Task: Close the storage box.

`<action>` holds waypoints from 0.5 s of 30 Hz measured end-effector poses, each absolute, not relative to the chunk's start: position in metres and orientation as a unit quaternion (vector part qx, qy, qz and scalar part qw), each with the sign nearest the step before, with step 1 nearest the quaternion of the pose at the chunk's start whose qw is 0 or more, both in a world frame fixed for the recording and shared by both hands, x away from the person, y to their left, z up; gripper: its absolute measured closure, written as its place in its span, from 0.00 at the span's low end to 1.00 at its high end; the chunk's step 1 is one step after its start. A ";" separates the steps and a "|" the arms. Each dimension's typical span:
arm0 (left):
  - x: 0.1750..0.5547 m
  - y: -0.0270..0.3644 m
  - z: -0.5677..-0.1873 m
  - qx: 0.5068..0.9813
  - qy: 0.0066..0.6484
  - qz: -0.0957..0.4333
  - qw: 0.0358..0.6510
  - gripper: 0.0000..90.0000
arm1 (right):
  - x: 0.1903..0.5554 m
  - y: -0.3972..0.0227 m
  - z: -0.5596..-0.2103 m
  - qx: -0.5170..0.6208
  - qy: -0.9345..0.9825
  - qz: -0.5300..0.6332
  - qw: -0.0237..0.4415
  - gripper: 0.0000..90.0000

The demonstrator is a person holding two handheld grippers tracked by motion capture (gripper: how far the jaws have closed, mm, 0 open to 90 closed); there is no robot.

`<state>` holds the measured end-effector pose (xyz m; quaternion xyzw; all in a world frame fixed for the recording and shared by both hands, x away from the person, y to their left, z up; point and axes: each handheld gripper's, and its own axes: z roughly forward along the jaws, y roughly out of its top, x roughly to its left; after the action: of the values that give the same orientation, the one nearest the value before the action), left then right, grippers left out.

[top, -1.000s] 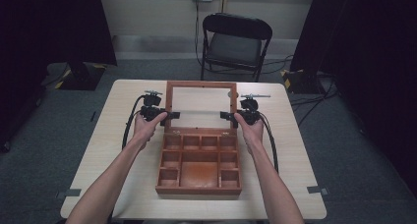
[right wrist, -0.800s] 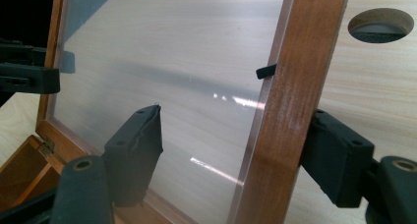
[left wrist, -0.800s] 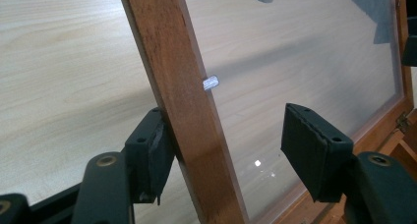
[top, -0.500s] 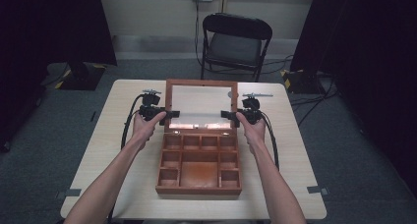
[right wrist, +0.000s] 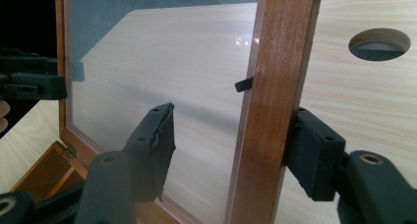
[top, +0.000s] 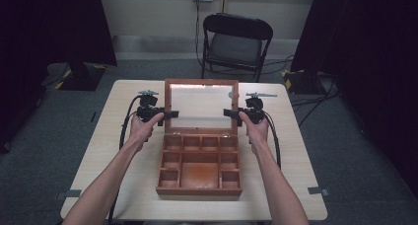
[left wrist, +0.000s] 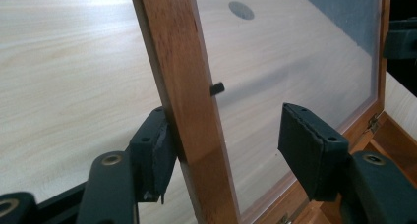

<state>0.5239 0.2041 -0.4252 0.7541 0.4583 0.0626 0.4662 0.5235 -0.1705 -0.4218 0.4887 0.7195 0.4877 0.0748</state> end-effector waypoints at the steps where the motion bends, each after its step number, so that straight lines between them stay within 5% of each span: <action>1: 0.524 0.204 -0.424 0.754 0.458 0.063 0.466 0.44 | 0.524 -0.171 -0.422 0.489 0.720 0.488 0.075 0.45; 15: 0.509 0.208 -0.413 0.750 0.436 0.065 0.493 0.42 | 0.512 -0.171 -0.410 0.468 0.737 0.479 0.091 0.48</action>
<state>0.5094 0.2076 -0.4135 0.7499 0.4361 0.0651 0.4932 0.5116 -0.1712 -0.4100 0.4678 0.7371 0.4792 0.0911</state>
